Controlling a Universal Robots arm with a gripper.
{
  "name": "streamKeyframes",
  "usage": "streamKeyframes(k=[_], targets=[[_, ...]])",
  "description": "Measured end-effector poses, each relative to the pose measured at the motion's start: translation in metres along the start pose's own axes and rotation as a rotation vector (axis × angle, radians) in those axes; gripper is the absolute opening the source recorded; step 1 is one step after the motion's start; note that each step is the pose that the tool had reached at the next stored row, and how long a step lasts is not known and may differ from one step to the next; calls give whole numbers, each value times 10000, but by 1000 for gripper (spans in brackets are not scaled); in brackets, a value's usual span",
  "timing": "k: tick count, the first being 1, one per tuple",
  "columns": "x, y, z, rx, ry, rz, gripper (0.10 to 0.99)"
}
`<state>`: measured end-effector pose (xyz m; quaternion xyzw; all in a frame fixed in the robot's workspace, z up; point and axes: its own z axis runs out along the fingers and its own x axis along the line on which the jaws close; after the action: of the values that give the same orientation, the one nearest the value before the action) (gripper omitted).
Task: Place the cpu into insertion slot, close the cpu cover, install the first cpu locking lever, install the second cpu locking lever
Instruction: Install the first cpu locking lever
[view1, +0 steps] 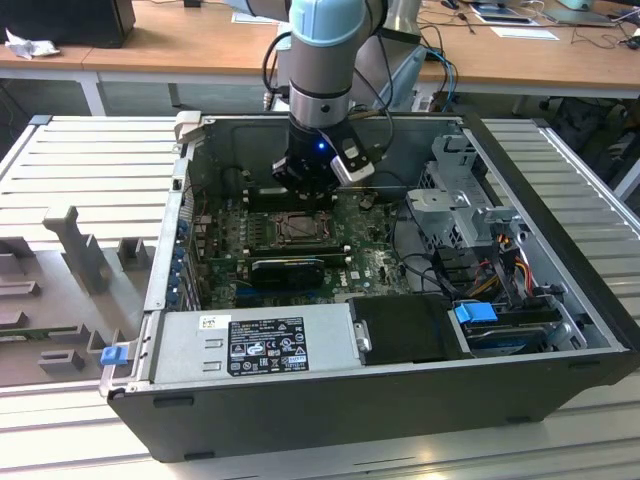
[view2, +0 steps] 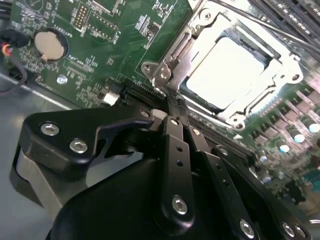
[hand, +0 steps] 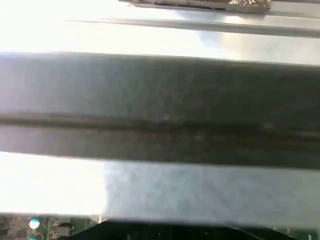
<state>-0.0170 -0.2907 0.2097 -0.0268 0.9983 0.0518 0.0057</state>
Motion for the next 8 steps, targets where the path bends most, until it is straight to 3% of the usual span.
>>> streamKeyframes(k=[2, 4, 8], targets=[[-1, 6, -56, 2, 1, 0, 106], [2, -52, -65, 1, 0, 0, 106], [3, -68, -66, 0, 0, 0, 106]])
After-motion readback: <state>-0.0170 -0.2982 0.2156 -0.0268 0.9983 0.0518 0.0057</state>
